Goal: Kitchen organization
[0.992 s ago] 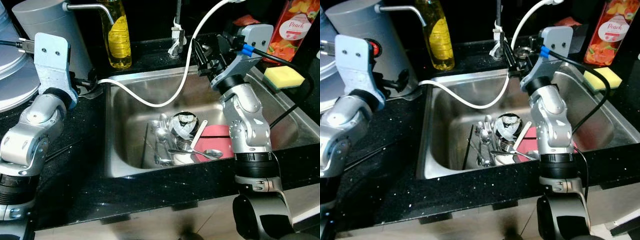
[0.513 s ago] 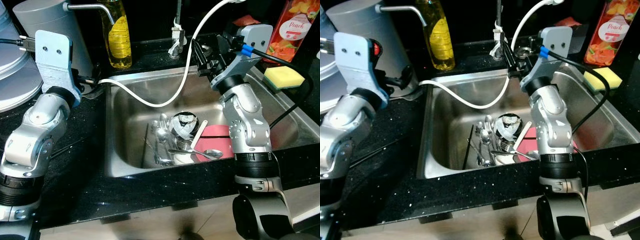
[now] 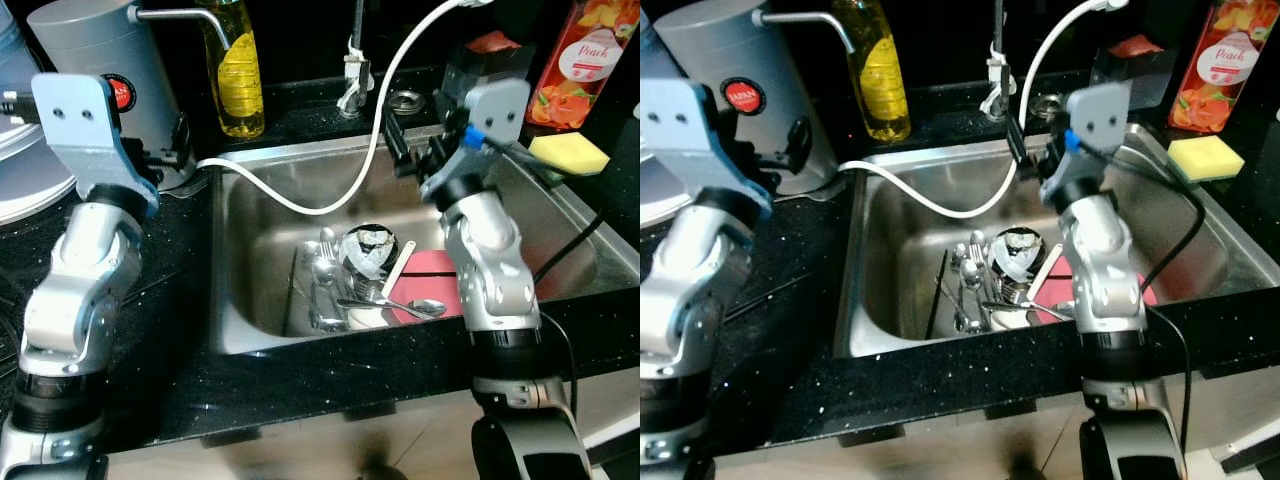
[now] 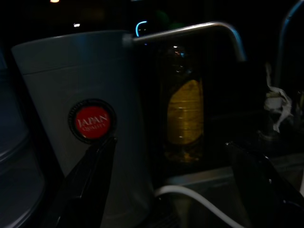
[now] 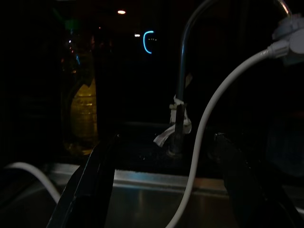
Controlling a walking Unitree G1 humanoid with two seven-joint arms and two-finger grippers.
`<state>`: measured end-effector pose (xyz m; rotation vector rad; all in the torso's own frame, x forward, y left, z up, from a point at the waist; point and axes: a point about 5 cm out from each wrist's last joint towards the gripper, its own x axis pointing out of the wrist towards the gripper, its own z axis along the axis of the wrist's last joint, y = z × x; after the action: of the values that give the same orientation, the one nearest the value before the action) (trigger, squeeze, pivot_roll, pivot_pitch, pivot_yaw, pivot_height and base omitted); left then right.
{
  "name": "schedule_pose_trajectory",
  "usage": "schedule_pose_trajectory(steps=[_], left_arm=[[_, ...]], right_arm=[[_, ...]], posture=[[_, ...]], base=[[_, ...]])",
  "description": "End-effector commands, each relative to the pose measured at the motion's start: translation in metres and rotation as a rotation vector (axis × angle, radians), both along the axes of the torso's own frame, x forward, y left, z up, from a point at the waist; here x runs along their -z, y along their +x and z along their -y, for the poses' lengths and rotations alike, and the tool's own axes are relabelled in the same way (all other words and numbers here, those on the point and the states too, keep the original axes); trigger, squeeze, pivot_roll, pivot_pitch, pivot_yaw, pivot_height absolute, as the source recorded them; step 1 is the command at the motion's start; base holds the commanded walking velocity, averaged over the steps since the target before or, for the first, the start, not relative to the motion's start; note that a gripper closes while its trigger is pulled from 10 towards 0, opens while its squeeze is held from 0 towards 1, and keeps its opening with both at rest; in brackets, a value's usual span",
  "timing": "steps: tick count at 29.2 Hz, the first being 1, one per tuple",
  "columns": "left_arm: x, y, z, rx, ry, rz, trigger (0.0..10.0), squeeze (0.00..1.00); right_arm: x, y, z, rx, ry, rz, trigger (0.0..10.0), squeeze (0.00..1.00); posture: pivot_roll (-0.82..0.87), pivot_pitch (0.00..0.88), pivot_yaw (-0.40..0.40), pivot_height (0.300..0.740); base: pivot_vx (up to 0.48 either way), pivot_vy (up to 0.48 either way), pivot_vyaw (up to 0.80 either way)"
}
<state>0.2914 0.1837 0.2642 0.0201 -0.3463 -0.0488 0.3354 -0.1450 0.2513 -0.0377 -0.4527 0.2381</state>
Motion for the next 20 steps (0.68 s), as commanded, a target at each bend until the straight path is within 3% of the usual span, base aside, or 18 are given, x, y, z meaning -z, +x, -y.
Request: schedule_pose_trajectory(steps=[1,8,20], left_arm=[[0.007,-0.004,0.005,-0.005,0.020,-0.001,10.0,0.00],[0.024,-0.014,0.014,0.001,0.016,-0.054,10.0,0.00],[0.024,-0.014,0.009,-0.033,0.033,-0.041,10.0,0.00]], right_arm=[[0.005,-0.003,-0.001,0.006,0.000,-0.009,10.0,0.00],[0.025,-0.009,0.003,0.027,-0.028,-0.061,10.0,0.00],[0.018,-0.009,0.006,0.023,-0.036,-0.045,10.0,0.00]], posture=[[-0.07,0.016,0.073,0.740],[-0.07,0.014,0.076,0.740],[-0.07,0.010,0.076,0.740]], base=[[0.000,0.000,0.00],[0.000,0.000,0.00],[0.000,0.000,0.00]])
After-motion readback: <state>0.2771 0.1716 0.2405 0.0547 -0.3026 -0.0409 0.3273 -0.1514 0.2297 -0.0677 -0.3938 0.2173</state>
